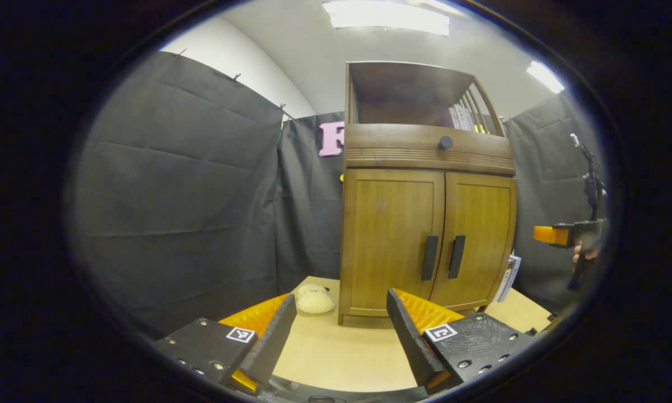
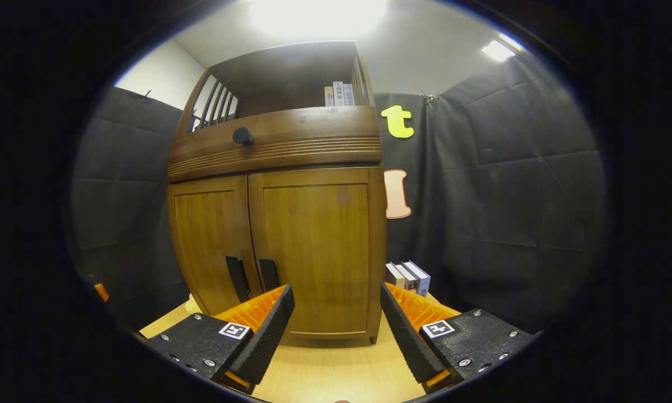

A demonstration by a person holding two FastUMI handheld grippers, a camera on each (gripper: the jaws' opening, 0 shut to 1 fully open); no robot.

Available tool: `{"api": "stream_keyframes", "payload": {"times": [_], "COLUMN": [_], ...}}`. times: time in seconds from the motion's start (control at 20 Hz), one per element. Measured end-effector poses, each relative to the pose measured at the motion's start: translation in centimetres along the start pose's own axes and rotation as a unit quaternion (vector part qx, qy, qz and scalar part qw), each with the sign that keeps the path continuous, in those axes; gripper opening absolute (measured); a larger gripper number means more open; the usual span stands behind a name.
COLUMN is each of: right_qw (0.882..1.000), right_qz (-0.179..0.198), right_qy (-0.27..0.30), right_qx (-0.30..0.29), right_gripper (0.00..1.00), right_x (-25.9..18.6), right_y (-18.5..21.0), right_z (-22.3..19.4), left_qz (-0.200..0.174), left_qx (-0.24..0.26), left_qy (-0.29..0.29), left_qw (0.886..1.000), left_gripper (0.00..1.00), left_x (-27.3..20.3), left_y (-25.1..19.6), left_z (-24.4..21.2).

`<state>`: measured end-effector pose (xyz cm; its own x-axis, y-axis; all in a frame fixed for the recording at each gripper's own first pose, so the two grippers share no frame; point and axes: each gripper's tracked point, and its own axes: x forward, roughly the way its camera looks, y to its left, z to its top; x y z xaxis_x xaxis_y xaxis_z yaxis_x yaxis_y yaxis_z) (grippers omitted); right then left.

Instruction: Open the right door of the double-door shoe cabinet with the right hand, and open the left door with the left hand.

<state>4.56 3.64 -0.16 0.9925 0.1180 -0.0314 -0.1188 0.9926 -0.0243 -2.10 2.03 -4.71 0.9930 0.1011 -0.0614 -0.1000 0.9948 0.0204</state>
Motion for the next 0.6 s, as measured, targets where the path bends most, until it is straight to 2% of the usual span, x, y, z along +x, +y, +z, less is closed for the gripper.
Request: {"api": "stream_keyframes", "payload": {"times": [0.05,0.15,0.25,0.3,0.4,0.6], "right_qw": [1.000,1.000,1.000,0.999,0.999,0.998], "right_qz": [0.004,0.010,0.025,0.032,0.047,0.062], "right_qy": [-0.001,-0.003,-0.012,-0.008,0.000,0.007], "right_qx": [0.000,0.002,0.007,0.008,0.016,0.016], "right_gripper": [0.96,0.95,0.95,0.95,0.96,0.95], "right_x": [0.9,2.6,4.7,5.9,8.1,11.4], "right_y": [0.5,1.4,2.9,3.7,5.4,8.6], "right_z": [0.3,0.6,0.8,0.5,0.1,-0.8], "left_qz": [0.001,0.006,0.015,0.020,0.035,0.041], "left_qx": [-0.004,-0.014,-0.023,-0.024,-0.005,-0.001], "left_qy": [0.004,0.011,0.018,0.023,0.028,0.034], "left_qw": [1.000,1.000,0.999,0.999,0.999,0.999], "left_gripper": [0.99,0.92,0.93,0.88,0.93,0.94], "left_x": [0.0,0.0,0.0,0.2,0.5,0.7], "left_y": [0.1,0.6,1.4,1.7,2.8,2.5], "left_z": [-0.4,-1.1,-1.6,-1.7,-1.8,-2.5]}}
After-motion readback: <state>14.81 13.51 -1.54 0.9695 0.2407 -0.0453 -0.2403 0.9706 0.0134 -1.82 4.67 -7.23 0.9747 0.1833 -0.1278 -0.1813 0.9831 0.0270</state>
